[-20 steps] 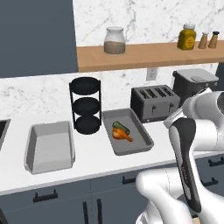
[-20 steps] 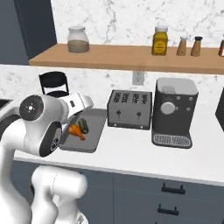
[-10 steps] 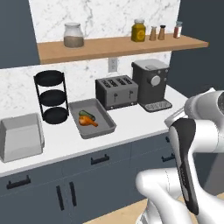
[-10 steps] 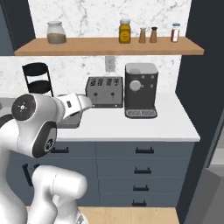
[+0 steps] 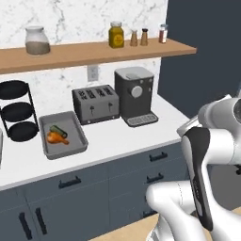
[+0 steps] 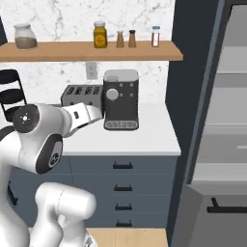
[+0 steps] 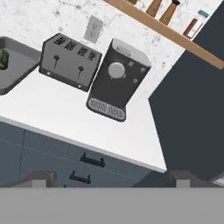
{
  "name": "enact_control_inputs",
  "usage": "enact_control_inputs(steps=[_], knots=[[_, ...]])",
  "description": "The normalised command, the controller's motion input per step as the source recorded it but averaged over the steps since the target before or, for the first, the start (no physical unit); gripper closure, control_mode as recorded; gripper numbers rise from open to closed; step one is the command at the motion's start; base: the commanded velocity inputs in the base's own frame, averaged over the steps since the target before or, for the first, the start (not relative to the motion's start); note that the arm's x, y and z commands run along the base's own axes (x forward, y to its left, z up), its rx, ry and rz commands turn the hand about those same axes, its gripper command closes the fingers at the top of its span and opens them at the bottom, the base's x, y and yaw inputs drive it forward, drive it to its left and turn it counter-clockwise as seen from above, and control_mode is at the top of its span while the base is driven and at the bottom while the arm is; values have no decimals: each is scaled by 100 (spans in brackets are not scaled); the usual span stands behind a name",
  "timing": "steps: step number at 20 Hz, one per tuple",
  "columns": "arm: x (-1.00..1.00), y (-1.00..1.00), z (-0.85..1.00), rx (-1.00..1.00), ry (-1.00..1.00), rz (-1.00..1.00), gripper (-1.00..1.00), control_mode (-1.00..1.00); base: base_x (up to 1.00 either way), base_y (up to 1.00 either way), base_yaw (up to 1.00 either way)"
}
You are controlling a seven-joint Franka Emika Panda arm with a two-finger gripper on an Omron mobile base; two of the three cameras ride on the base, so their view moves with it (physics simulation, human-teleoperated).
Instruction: Place one cucumber and one chicken drumstick in each tupperware on the nearby counter, to pack two identical lunches.
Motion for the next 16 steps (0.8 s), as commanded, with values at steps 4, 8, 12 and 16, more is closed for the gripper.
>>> enact_control_inputs(steps=[4,8,12,16], knots=[[0,0,0,0,0,0,-100,100,0,-95,0],[0,0,0,0,0,0,-100,100,0,-91,0],[0,0,0,0,0,0,-100,100,0,-84,0],[0,0,0,0,0,0,-100,100,0,-78,0]])
